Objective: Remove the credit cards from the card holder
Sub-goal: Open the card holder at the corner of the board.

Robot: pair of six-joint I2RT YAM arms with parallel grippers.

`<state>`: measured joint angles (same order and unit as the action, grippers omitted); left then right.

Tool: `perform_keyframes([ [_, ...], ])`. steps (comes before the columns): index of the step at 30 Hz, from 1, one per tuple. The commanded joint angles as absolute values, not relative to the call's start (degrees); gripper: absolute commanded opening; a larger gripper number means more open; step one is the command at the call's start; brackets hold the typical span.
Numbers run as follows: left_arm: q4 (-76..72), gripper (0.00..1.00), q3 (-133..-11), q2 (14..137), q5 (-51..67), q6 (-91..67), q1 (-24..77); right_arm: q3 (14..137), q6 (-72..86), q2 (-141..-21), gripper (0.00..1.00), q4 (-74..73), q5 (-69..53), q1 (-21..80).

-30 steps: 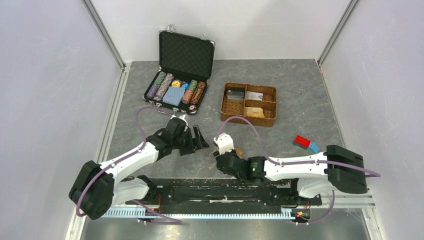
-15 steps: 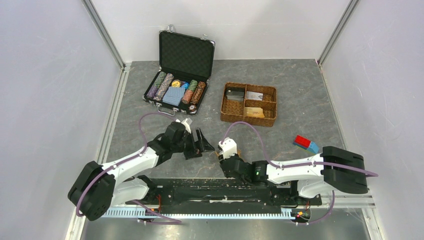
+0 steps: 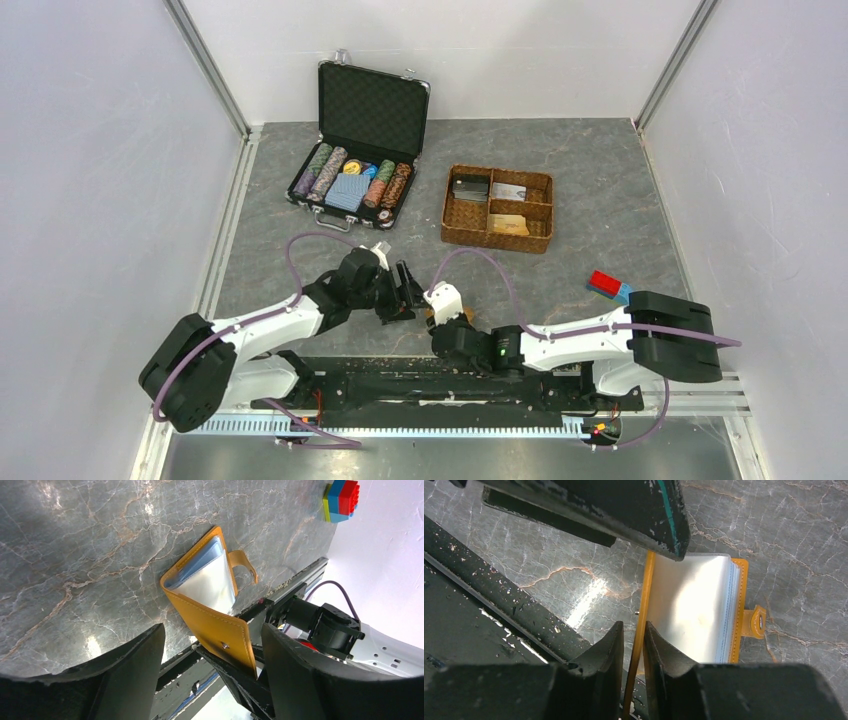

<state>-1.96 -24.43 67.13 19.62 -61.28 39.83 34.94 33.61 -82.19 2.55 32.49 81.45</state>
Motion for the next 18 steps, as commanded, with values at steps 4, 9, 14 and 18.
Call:
perform_keyframes([
  [4, -4.2, 0.6, -24.7, 67.3, 19.5, -62.0, 40.6, 37.4, 33.2, -81.7, 0.3, 1.6, 36.8, 82.3],
  [9, -0.4, 0.48, -27.2, 69.6, 19.9, -57.8, 40.5, 36.7, 31.1, -80.1, 0.29, 2.2, 36.4, 82.3],
  [14, -0.4, 0.63, -27.4, 68.1, 18.6, -58.8, 40.6, 36.2, 30.9, -80.6, 0.14, 3.6, 35.3, 82.4],
  [18, 2.6, 0.82, -28.7, 68.1, 17.5, -58.9, 40.7, 36.2, 30.4, -80.7, 0.1, 4.4, 36.1, 82.8],
])
